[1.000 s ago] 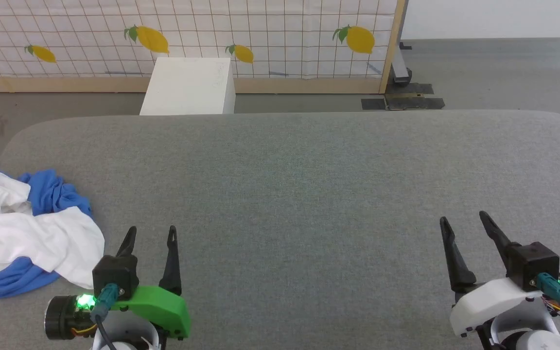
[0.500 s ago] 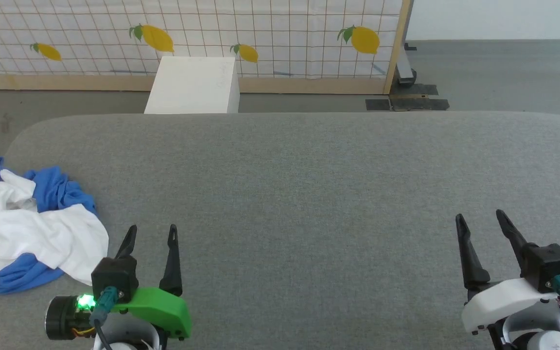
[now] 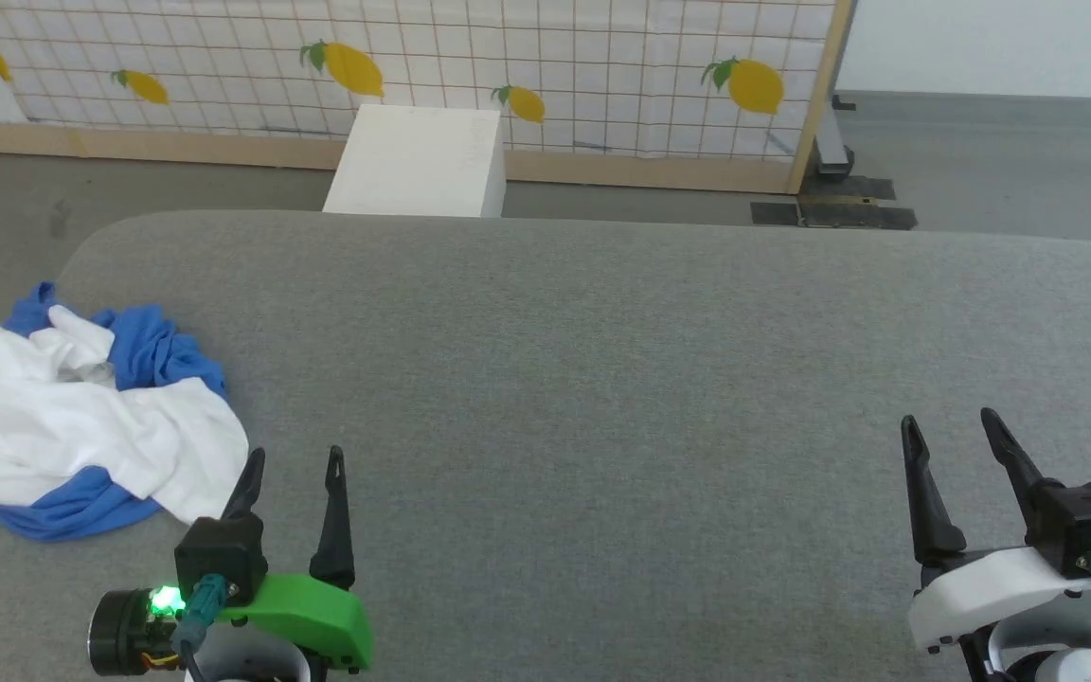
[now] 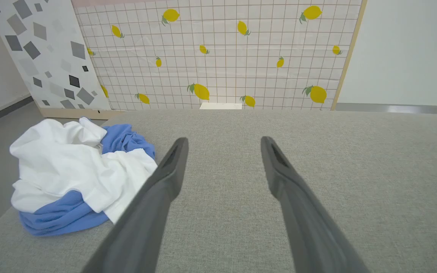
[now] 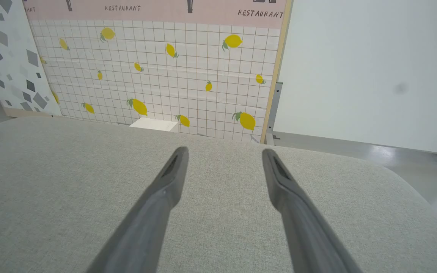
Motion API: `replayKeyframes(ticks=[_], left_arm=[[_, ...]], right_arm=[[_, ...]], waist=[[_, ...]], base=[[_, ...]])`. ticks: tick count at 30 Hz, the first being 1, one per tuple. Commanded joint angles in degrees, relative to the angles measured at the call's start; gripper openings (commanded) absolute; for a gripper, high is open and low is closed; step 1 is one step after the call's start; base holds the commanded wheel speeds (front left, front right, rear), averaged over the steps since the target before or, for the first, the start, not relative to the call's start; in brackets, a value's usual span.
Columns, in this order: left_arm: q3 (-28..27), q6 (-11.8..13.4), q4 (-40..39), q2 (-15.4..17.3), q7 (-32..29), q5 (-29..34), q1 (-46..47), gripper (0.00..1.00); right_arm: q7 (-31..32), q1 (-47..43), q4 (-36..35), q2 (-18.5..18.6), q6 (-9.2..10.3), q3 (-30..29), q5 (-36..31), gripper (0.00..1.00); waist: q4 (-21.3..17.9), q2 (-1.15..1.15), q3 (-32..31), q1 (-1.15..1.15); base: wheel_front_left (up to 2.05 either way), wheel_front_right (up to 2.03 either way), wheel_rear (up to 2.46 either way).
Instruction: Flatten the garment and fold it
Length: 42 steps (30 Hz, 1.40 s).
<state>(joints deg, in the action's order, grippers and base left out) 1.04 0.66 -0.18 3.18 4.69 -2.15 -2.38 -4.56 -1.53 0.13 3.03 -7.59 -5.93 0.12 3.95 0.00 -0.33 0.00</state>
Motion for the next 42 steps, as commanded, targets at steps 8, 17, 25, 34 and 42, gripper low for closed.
replayKeyframes(ticks=[8, 17, 25, 34, 42], left_arm=[[0.40, 0.73, 0.37, -0.12, 1.43, -1.05, -0.97, 1.00], [0.71, 0.93, 0.52, -0.14, 2.48, -1.29, -1.25, 1.00], [0.88, 1.20, 0.64, -0.16, 3.44, -1.74, -1.75, 1.00], [1.25, 1.54, 0.88, -0.19, 4.71, -2.52, -2.40, 1.00], [1.28, 1.75, 1.05, -0.21, 5.65, -2.96, -3.15, 1.00]], right_arm=[[-1.51, -1.03, 0.09, -0.06, 0.04, 0.00, -0.36, 1.00], [-2.56, -1.20, 0.27, -0.07, 0.05, 0.39, -0.48, 1.00], [-3.52, -1.17, 0.45, -0.08, 0.05, 0.85, -0.47, 1.00], [-4.81, -0.94, 0.93, -0.09, 0.06, 2.84, -0.71, 1.00], [-5.75, -1.04, 1.41, -0.10, 0.07, 3.97, -0.77, 1.00]], waist=[[3.04, 0.00, -0.07, 0.00], [6.66, 0.00, 0.18, 0.00], [10.43, 0.00, 0.51, 0.00], [15.53, 0.00, 0.66, 0.00], [19.00, 0.00, 0.34, 0.00]], base=[[0.00, 0.00, 0.00], [0.00, 0.00, 0.00], [0.00, 0.00, 0.00], [0.00, 0.00, 0.00], [0.00, 0.00, 0.00]])
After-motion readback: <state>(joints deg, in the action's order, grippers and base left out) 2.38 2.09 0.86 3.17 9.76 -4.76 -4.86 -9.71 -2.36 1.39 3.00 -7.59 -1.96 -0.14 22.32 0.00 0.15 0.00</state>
